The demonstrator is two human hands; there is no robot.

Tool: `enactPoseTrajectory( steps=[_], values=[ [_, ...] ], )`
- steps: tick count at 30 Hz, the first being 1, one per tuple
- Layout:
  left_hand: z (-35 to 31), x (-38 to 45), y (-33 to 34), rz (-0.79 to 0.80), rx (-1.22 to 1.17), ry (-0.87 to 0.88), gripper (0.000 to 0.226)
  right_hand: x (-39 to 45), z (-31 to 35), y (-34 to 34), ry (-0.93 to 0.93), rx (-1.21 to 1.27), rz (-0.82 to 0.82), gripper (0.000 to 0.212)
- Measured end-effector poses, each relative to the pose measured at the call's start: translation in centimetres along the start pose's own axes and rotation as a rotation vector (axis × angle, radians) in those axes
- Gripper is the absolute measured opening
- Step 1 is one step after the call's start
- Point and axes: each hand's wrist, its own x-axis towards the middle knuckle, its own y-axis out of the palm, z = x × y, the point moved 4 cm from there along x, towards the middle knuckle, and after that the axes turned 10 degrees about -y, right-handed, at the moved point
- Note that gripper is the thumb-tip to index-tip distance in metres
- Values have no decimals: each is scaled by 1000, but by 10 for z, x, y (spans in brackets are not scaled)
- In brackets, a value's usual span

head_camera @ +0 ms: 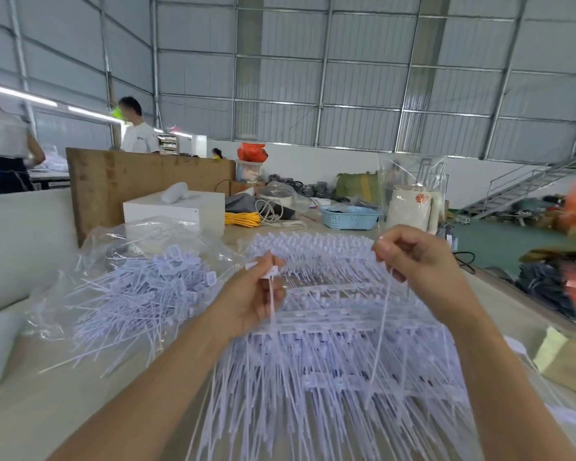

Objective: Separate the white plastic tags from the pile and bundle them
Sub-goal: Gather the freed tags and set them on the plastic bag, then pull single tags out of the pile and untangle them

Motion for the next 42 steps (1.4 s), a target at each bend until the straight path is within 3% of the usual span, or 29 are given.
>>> enactPoseTrajectory(
  steps=[2,5,7,11,13,16,20,22,26,35,38,40,42],
  values=[
    [5,1,3,-6,20,22,30,-1,5,18,-16,44,56,20],
    [13,-1,17,46,138,47,30,-4,1,59,-64,-104,259,6],
    [22,-1,26,79,231,48,40,-7,-6,80,-88,-183,354,20],
    [27,-3,30,165,258,47,62,-12,-19,84,-63,-228,352,45],
    [26,-3,29,122,340,92,53,-12,-26,82,-50,-258,331,44],
    [29,-3,25,21,440,161,21,-13,-31,85,-65,-327,357,42],
    [24,-1,20,-60,436,206,24,-11,-37,69,-54,-565,352,33],
    [23,-1,21,-68,440,213,27,-11,-43,63,46,-465,403,19],
    [28,-2,27,-54,383,187,24,-15,-46,68,88,-399,534,24],
    [28,-3,33,-34,495,138,25,-16,-39,70,-26,-426,432,10],
    [31,-2,25,-72,467,15,23,-16,-38,70,-133,-658,466,13],
    [33,-3,21,-37,377,-97,23,-11,-37,59,-162,-756,414,19],
    [28,-5,23,85,155,-148,20,-7,-36,42,-104,-671,286,19]
  ],
)
